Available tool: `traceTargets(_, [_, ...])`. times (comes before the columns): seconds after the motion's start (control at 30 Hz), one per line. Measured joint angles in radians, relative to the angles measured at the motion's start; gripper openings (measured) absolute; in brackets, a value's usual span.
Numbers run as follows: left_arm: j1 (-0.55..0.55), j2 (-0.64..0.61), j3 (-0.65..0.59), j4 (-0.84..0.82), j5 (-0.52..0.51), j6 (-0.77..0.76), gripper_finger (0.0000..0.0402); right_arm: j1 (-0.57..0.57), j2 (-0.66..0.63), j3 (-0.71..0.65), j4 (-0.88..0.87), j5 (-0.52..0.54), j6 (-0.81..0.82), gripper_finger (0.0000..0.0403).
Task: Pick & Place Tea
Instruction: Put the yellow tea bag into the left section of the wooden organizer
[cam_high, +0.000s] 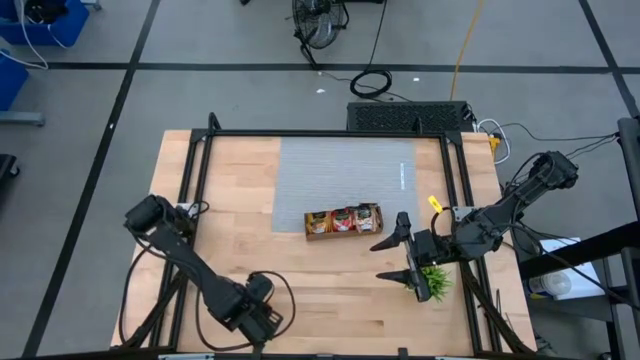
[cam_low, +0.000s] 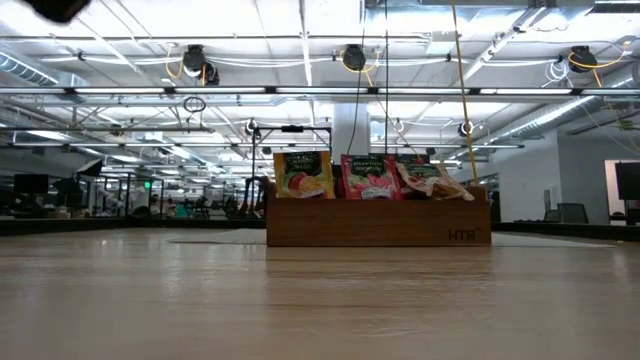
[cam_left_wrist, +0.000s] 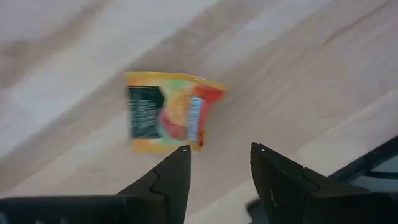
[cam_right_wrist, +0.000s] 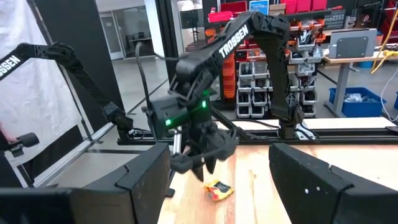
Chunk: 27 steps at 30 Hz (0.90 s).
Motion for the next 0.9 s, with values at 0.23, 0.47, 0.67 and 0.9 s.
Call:
traceTargets(0.23, [0.002,0.002,-0.143,0.167,0.025,-0.02,0.0168,0.0,0.0,0.0,0.0,0.003,0.0,0.0254])
traceTargets(0.47, [0.011,0.004,-0.235,0.295,0.026,-0.042,0.0168,0.0,0.0,0.0,0.0,0.003,0.0,0.0254])
traceTargets(0.67, [0.024,0.012,-0.248,0.276,0.044,-0.035,0.013,0.0,0.001,0.0,0.001,0.004,0.0,0.0253])
traceTargets(0.9, [0.034,0.011,-0.247,0.28,0.043,0.022,0.0016,0.0,0.001,0.0,0.0,0.004,0.033,0.0253])
